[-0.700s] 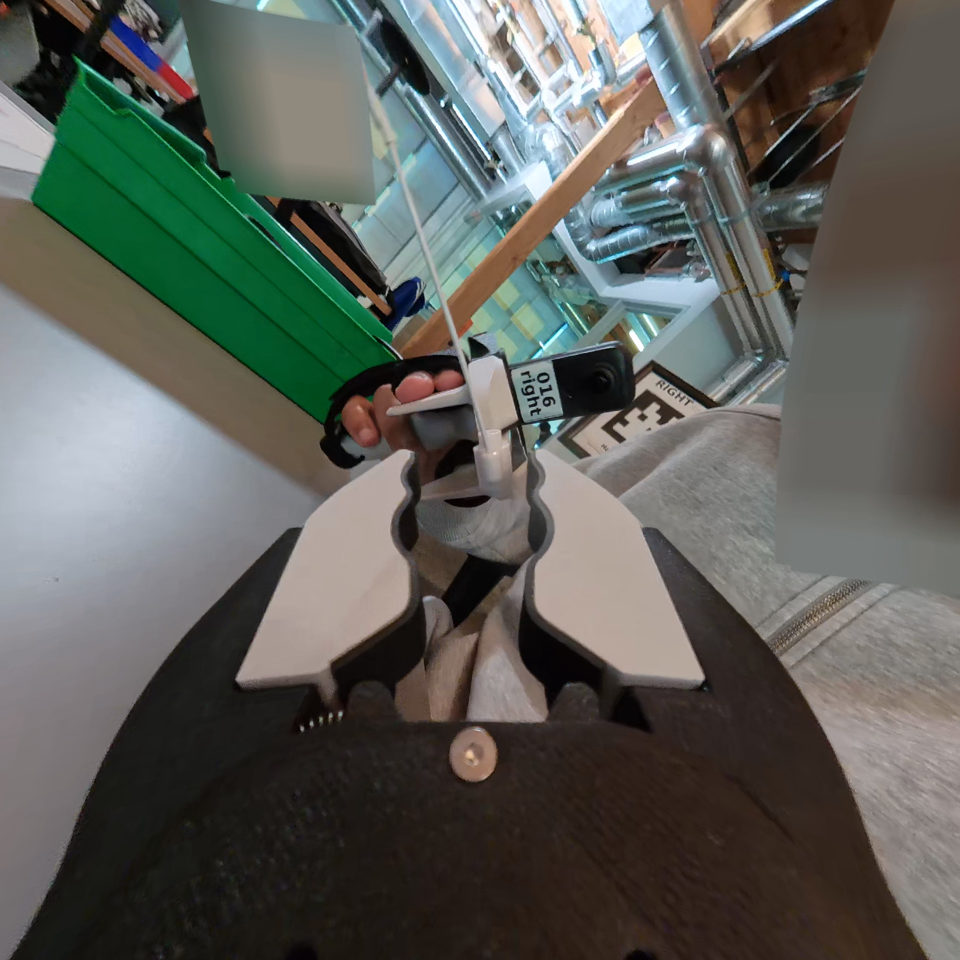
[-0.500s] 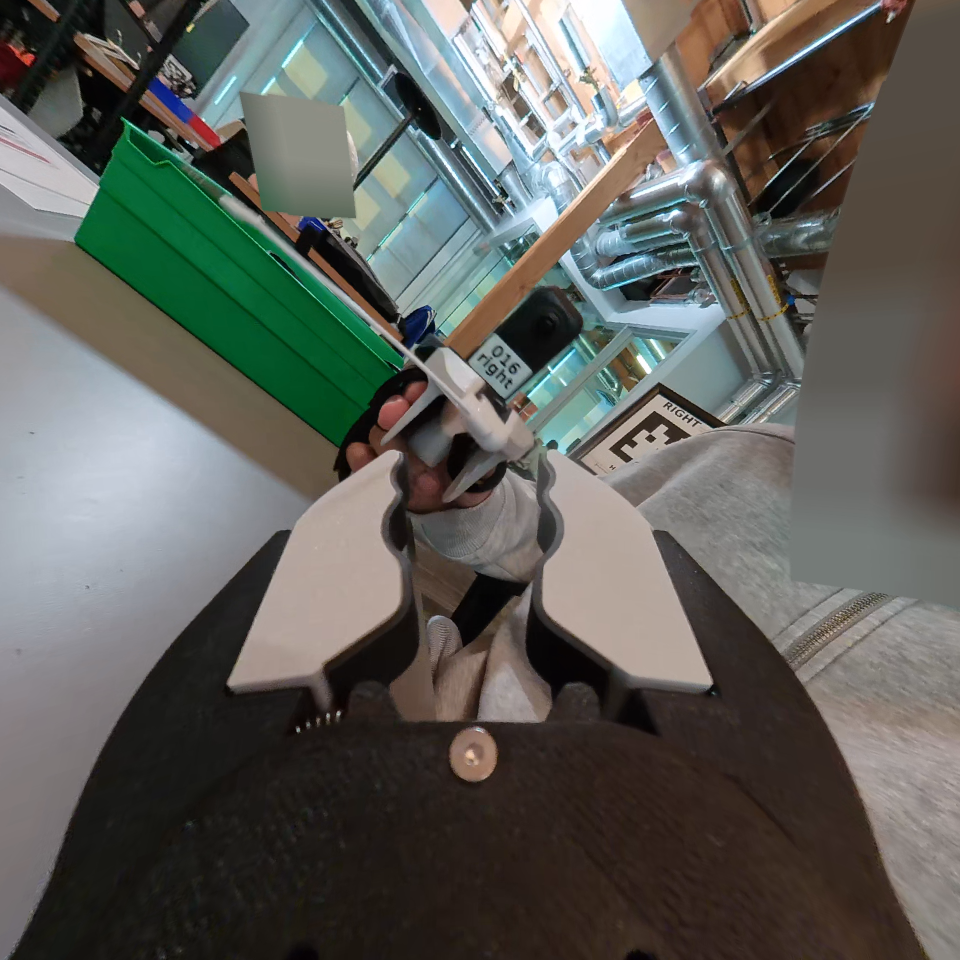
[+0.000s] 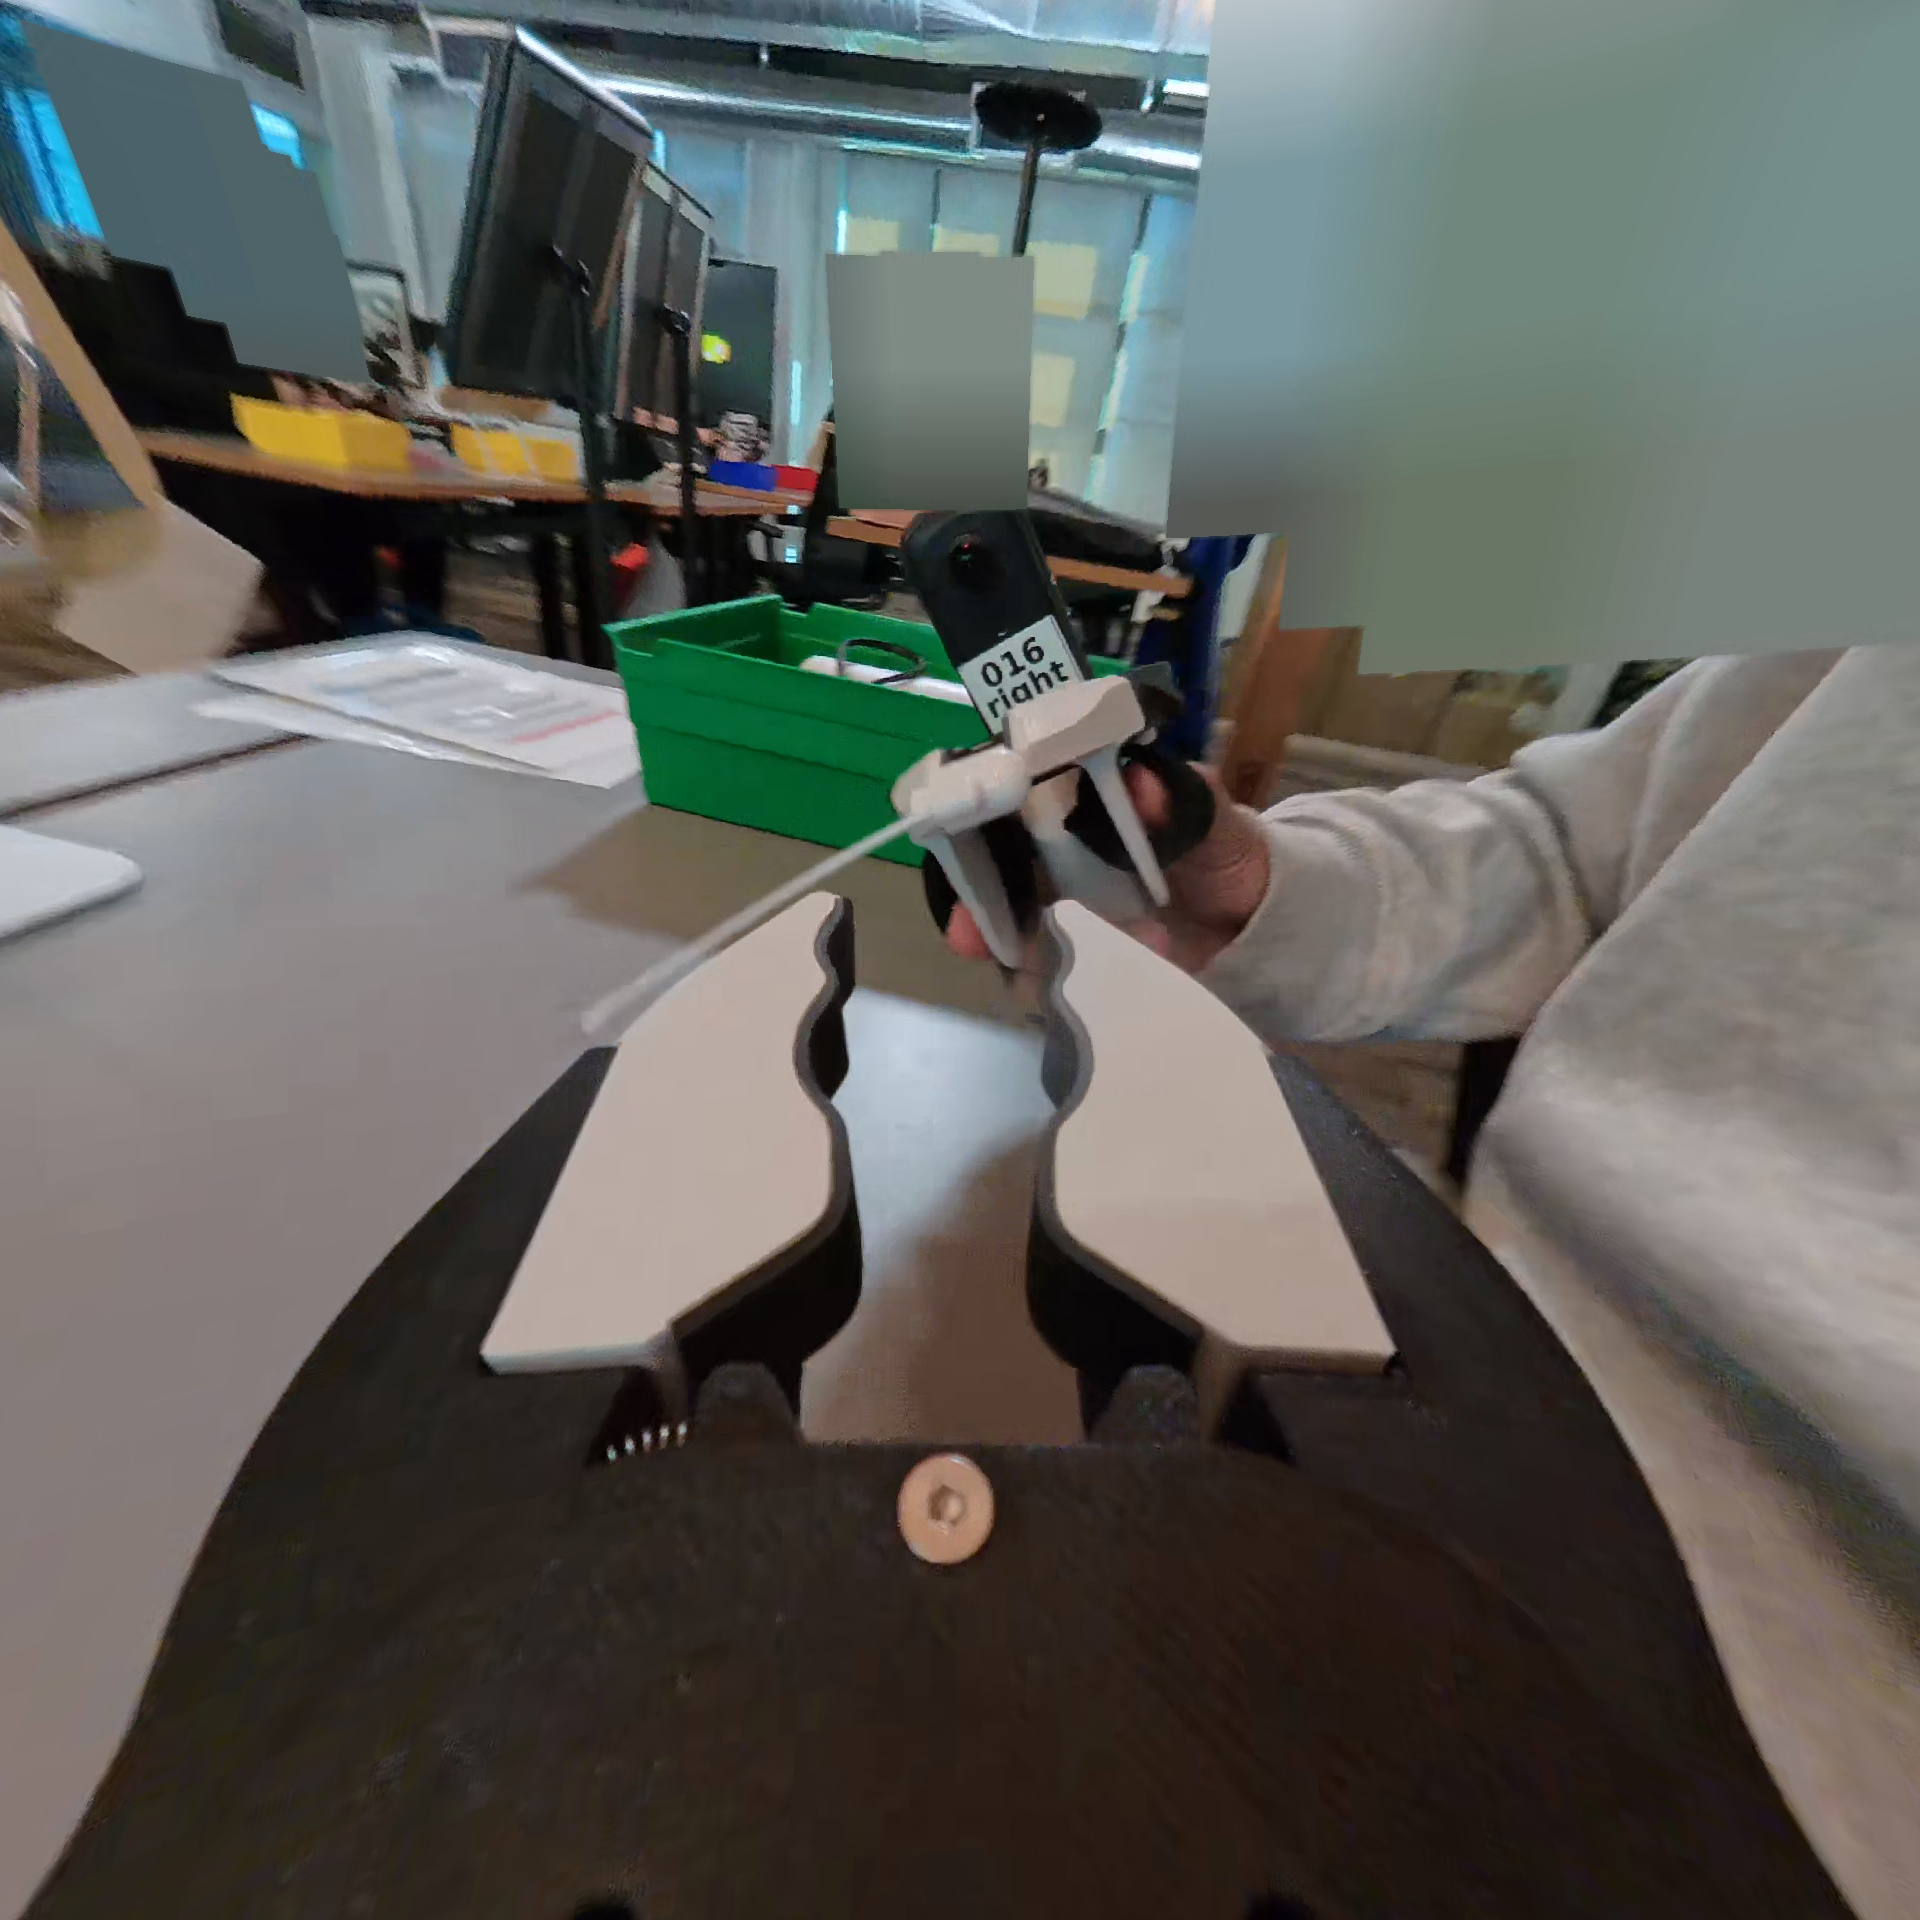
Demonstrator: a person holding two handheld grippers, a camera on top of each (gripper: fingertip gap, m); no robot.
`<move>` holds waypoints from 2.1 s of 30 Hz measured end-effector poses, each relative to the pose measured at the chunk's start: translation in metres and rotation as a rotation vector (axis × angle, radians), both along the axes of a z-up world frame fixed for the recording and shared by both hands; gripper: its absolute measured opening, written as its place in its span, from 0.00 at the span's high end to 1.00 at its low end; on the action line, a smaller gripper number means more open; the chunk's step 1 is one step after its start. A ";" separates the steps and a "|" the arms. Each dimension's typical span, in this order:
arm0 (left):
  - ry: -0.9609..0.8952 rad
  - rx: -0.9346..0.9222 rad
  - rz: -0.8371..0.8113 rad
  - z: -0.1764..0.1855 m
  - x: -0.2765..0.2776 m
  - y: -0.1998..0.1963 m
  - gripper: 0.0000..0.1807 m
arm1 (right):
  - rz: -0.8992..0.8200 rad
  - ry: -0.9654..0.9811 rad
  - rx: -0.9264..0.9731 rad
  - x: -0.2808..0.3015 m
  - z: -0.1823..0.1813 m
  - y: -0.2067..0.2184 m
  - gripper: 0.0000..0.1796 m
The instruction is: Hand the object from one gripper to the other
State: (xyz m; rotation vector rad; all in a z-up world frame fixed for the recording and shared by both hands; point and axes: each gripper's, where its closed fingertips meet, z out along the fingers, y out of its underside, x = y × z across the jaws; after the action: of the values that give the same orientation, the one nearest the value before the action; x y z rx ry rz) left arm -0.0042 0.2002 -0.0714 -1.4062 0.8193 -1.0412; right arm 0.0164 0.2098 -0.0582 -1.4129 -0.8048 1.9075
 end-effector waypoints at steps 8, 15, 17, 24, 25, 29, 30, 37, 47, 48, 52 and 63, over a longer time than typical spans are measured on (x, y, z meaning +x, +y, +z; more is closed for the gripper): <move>0.214 0.296 0.070 -0.004 0.009 -0.011 0.87 | 0.160 -0.055 -0.148 -0.007 -0.011 -0.014 0.92; 0.263 0.358 0.050 -0.009 0.016 -0.018 0.87 | 0.284 -0.104 -0.245 -0.013 -0.019 -0.028 0.92; 0.282 0.371 0.045 -0.010 0.016 -0.019 0.92 | 0.290 -0.103 -0.242 -0.013 -0.019 -0.029 0.92; 0.311 0.378 0.111 -0.005 0.010 -0.012 0.93 | 0.111 -0.017 -0.244 -0.008 -0.012 -0.001 0.77; 0.310 0.370 0.120 -0.005 0.008 -0.010 0.93 | 0.071 -0.012 -0.229 -0.006 -0.011 0.004 0.76; 0.285 0.309 0.136 -0.005 0.004 -0.005 0.93 | -0.101 -0.050 -0.103 -0.002 -0.012 0.019 0.71; 0.272 0.285 0.147 -0.004 0.001 -0.003 0.93 | -0.150 -0.071 -0.044 -0.002 -0.012 0.021 0.70; 0.052 0.075 0.095 0.008 -0.010 0.004 0.93 | -0.278 -0.199 0.377 -0.010 -0.010 0.009 0.74; -0.213 -0.302 -0.093 0.008 -0.017 0.008 0.93 | -0.239 -0.093 0.287 -0.003 0.001 0.009 0.78; -0.206 -0.313 -0.106 0.007 -0.015 0.006 0.93 | -0.230 -0.102 0.285 -0.005 0.000 0.008 0.79; -0.158 -0.324 -0.151 0.002 -0.006 -0.001 0.93 | -0.177 -0.152 0.296 -0.013 -0.009 -0.001 0.81; -0.127 -0.309 -0.168 -0.003 0.005 -0.006 0.84 | -0.090 -0.138 0.232 -0.014 -0.007 -0.011 0.93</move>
State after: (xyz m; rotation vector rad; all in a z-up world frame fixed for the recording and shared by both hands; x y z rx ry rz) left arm 0.0003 0.1944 -0.0747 -1.5286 0.7135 -1.4193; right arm 0.0026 0.1986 -0.0651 -1.4215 -0.9762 1.6059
